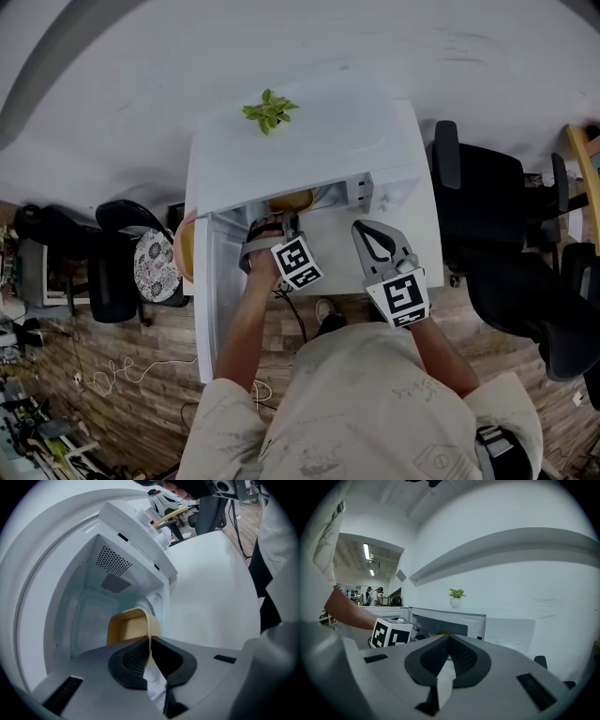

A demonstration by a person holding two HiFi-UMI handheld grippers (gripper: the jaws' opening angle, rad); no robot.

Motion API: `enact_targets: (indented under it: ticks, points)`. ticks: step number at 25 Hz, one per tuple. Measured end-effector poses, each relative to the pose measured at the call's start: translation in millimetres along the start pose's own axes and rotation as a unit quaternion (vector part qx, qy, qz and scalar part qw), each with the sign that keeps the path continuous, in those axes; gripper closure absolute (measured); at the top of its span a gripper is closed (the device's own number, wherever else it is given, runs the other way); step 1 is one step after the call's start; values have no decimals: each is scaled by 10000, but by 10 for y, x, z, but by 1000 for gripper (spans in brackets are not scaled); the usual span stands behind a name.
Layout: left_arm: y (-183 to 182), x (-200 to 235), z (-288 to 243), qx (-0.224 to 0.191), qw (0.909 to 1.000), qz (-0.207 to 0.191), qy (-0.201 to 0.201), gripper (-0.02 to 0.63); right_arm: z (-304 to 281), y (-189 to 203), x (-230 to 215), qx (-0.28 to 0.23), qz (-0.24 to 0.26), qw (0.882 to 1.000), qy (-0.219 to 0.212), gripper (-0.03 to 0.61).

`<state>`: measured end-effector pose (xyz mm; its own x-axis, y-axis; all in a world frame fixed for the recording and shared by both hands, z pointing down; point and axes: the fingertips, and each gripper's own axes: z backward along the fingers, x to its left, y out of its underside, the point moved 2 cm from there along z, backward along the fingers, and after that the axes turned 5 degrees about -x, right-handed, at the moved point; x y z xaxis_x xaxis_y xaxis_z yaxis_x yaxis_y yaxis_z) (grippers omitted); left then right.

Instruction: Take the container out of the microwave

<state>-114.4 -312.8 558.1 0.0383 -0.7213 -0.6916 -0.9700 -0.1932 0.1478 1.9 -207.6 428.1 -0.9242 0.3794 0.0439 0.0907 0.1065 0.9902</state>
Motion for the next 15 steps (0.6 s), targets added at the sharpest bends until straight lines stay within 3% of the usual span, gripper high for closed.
enact_targets:
  ticks: [15]
  points:
    - [37, -153, 271, 87, 9998, 192, 54, 591, -109, 24, 130, 31, 21, 9993, -363, 565]
